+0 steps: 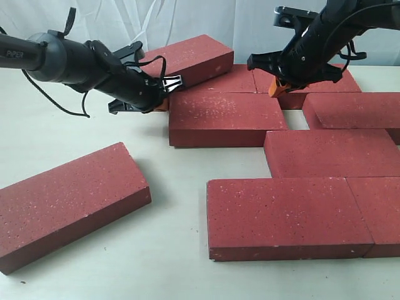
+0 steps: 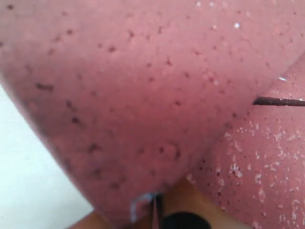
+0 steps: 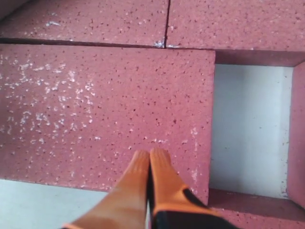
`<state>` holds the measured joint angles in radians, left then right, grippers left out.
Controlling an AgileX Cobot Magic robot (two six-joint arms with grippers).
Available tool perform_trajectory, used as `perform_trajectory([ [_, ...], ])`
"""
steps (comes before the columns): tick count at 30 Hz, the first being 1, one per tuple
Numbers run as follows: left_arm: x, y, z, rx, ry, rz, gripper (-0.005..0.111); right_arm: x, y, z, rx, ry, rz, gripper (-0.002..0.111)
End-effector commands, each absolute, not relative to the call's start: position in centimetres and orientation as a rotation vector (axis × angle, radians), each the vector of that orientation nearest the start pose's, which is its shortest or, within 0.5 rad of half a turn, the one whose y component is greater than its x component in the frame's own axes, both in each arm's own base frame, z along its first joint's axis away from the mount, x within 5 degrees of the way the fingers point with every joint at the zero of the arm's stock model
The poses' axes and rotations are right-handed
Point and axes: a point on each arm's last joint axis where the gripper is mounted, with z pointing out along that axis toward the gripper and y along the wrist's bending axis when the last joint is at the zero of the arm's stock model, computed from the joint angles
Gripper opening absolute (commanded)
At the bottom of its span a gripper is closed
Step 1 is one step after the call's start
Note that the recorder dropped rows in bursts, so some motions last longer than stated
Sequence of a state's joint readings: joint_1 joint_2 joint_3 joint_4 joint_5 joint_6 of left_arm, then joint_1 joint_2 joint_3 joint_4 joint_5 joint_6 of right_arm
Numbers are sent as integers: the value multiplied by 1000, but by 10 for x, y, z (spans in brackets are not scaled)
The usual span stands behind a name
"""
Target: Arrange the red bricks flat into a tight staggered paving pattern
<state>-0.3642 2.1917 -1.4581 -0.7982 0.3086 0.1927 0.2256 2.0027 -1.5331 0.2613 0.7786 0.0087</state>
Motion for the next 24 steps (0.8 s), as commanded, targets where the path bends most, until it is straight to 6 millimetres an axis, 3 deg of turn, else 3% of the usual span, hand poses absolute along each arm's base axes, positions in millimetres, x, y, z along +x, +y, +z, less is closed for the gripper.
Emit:
perform_trajectory([
  [1, 428, -197, 122, -203, 2529, -707, 0, 416, 109, 213, -102, 2723, 357, -1],
  [4, 429, -207, 113, -165, 2561, -727, 0, 416, 109, 213, -110, 2722, 355, -1],
  [8, 430, -213, 118, -98, 2578, -740, 0, 416, 109, 213, -110, 2722, 355, -1],
  [17, 433, -192, 115, -110, 2656, -670, 0, 417, 108, 213, -116, 2720, 346, -1],
  [24, 423, -220, 117, -74, 2623, -701, 0, 417, 108, 213, -115, 2718, 346, -1],
])
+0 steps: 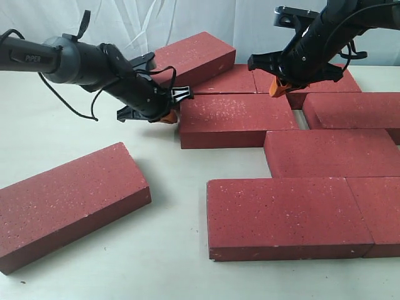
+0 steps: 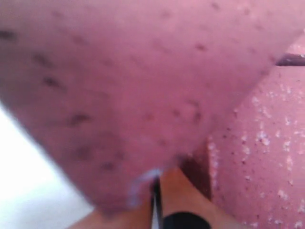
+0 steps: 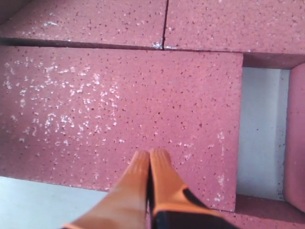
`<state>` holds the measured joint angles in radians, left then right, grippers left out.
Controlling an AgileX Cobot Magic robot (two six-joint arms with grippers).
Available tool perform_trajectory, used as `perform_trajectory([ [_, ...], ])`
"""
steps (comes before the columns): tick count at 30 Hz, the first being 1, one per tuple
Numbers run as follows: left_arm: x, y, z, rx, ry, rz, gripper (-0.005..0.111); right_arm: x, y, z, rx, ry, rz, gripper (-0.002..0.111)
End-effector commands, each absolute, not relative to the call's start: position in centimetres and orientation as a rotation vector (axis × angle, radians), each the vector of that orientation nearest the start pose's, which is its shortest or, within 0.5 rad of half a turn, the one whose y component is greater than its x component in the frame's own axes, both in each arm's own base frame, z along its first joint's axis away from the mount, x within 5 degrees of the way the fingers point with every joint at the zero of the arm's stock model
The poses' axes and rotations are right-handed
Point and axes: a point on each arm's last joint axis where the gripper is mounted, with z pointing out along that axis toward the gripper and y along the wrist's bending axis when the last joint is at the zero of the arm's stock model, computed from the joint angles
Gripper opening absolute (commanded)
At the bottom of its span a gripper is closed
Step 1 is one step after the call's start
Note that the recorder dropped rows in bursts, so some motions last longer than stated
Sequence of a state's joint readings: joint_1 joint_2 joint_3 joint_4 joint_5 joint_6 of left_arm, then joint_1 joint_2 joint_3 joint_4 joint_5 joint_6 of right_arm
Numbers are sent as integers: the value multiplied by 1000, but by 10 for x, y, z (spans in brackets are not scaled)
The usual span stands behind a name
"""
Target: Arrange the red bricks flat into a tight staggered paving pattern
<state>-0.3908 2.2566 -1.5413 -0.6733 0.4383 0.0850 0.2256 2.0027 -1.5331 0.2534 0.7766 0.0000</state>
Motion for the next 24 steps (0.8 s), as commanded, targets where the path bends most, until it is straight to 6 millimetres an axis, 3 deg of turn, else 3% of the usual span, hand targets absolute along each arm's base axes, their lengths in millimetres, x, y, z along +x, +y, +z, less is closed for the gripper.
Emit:
perform_trajectory([
  [1, 423, -224, 118, -73, 2609, -705, 0, 417, 108, 213, -115, 2718, 346, -1],
  [8, 427, -241, 125, -57, 2542, -727, 0, 417, 108, 213, -115, 2718, 346, -1],
  [17, 425, -261, 110, -44, 2580, -775, 0, 417, 108, 213, -130, 2718, 332, -1],
  [24, 421, -277, 116, -21, 2553, -806, 0, 417, 108, 213, -129, 2714, 332, -1],
])
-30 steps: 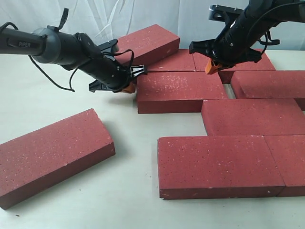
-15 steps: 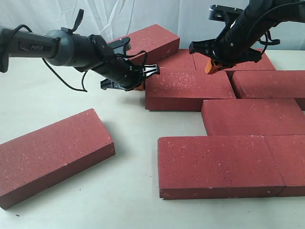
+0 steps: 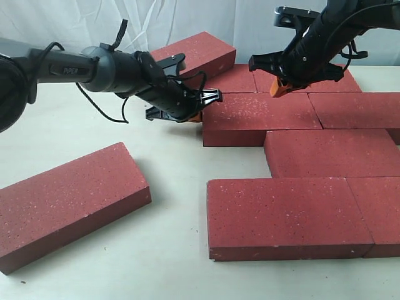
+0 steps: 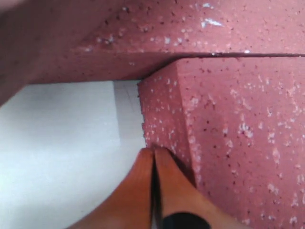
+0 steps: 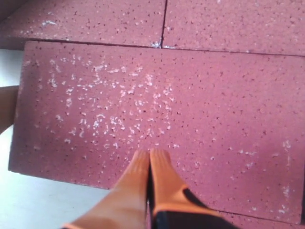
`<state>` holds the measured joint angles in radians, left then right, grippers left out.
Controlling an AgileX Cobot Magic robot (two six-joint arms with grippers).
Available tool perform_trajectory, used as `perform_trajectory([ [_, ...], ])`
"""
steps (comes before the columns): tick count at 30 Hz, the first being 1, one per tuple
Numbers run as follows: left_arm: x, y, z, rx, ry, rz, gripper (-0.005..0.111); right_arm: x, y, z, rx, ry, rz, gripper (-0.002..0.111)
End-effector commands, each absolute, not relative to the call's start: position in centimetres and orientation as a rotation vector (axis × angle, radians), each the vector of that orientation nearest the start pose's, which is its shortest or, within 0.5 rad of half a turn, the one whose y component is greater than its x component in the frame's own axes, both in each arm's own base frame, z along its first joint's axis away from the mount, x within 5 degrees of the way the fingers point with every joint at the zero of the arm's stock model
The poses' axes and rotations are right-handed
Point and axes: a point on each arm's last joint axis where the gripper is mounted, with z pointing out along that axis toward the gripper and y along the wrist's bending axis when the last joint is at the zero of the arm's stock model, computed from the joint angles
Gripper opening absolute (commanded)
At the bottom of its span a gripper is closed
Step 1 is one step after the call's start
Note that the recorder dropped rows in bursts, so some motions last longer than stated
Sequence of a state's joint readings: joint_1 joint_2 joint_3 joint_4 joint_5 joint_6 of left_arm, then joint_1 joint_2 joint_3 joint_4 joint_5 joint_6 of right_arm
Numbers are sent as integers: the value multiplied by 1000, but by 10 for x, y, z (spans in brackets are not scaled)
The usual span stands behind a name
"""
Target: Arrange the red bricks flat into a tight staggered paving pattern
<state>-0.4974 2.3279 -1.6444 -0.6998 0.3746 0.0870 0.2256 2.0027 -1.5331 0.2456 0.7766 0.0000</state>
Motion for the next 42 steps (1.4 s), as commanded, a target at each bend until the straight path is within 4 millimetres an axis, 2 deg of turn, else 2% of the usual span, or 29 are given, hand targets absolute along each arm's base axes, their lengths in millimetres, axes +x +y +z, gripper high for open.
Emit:
perform_trajectory([
  [1, 421, -277, 116, -17, 2558, -806, 0, 417, 108, 213, -129, 2714, 332, -1],
  [3, 423, -271, 115, -19, 2568, -798, 0, 417, 108, 213, -129, 2714, 332, -1],
  [8, 433, -236, 120, -44, 2657, -803, 0, 416, 108, 213, -128, 2726, 337, -1],
  [13, 437, -219, 131, -21, 2679, -783, 0, 411, 111, 217, -154, 2753, 393, -1],
  [18, 435, -207, 142, 18, 2729, -741, 0, 403, 111, 231, -171, 2755, 417, -1],
  [25, 418, -192, 180, 152, 2795, -561, 0, 382, 110, 250, -280, 2823, 427, -1],
  [32, 380, -173, 231, 221, 2758, -492, 0, 338, 99, 264, -289, 2816, 415, -1],
  [38, 328, -147, 263, 275, 2720, -415, 0, 294, 88, 265, -285, 2800, 405, -1],
  [42, 293, -131, 280, 298, 2682, -384, 0, 276, 84, 262, -256, 2768, 411, -1],
])
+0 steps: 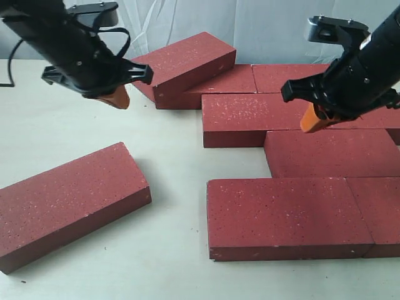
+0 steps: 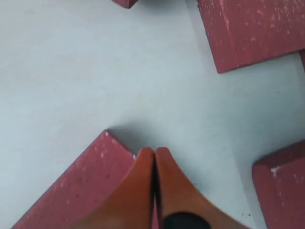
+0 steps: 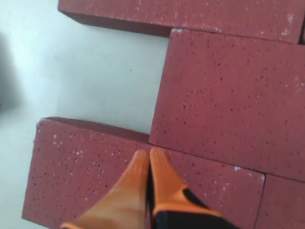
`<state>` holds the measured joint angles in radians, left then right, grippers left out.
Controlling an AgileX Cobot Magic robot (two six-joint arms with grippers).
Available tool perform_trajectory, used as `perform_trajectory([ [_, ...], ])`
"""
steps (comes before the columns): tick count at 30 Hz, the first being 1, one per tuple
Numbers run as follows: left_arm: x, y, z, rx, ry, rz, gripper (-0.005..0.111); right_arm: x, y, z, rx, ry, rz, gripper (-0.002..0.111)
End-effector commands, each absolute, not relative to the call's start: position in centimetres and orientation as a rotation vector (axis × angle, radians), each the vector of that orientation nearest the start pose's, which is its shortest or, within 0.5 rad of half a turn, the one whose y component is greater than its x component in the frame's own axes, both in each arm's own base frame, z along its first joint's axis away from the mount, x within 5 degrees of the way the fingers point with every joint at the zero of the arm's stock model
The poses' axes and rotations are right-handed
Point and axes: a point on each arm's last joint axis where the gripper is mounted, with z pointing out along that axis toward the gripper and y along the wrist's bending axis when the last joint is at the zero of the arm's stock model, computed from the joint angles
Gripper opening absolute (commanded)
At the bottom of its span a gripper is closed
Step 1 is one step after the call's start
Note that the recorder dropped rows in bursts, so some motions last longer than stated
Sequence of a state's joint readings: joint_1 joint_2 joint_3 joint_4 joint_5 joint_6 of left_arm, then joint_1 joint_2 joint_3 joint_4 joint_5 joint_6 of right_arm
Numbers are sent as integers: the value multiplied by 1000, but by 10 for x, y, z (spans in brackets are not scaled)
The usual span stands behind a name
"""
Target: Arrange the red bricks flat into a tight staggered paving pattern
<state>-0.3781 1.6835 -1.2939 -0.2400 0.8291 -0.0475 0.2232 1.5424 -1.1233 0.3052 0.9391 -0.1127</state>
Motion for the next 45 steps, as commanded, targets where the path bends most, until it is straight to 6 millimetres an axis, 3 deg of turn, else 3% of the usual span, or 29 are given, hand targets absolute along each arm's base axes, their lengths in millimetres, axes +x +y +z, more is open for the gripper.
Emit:
perform_trajectory([
  [1, 285, -128, 285, 298, 2667, -388, 0, 275, 84, 261, -248, 2753, 423, -1],
  [9, 229, -103, 300, 323, 2601, -360, 0, 269, 97, 262, -288, 2665, 640, -1],
  [16, 213, -91, 273, 376, 2669, -246, 0, 268, 107, 268, -346, 2592, 798, -1],
  [25, 223, -94, 232, 373, 2708, -222, 0, 268, 107, 268, -340, 2589, 802, -1],
  [45, 252, -108, 180, 313, 2781, -237, 0, 270, 107, 269, -325, 2571, 792, -1],
])
